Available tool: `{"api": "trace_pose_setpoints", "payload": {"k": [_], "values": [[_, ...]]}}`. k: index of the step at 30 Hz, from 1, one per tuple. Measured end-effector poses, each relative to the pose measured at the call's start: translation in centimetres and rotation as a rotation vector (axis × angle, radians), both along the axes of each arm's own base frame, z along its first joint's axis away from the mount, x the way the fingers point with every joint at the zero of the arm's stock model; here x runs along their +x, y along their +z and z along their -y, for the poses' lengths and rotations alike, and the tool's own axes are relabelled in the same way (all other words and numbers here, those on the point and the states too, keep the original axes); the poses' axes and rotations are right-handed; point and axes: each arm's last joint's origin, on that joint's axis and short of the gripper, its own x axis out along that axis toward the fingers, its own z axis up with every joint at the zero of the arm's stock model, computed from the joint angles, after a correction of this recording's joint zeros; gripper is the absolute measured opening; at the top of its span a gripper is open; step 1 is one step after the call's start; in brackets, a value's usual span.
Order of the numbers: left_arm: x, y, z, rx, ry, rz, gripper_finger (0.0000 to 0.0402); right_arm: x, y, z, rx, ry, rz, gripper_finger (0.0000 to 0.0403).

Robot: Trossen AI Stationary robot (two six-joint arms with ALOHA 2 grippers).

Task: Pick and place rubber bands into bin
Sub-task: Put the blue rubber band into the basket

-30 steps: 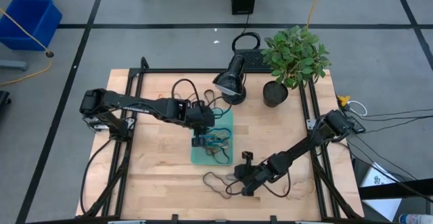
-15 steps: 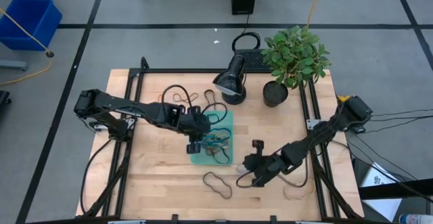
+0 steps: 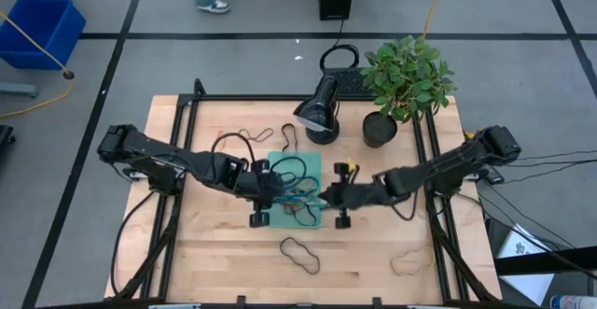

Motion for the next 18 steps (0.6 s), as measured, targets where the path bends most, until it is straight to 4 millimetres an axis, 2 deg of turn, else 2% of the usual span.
{"api": "trace_pose_setpoints", "payload": {"k": [5, 10, 14, 18], "values": [[-0.3, 0.0, 1.1, -0.029, 0.009, -0.003, 0.0088, 1.8, 0.9, 1.8, 0.005, 0.006, 0.147, 0.0000], [-0.5, 0.0, 1.9, -0.053, 0.023, -0.007, 0.0088, 3.3, 1.0, 2.8, 0.048, 0.092, 0.243, 0.0000], [-0.7, 0.0, 2.3, -0.079, 0.049, -0.008, 0.0088, 4.1, -0.3, 3.0, 0.066, 0.123, 0.210, 0.0000], [-0.7, 0.0, 2.6, -0.097, 0.083, -0.004, 0.0088, 4.9, -2.7, 2.9, 0.059, 0.120, 0.140, 0.0000]]}}
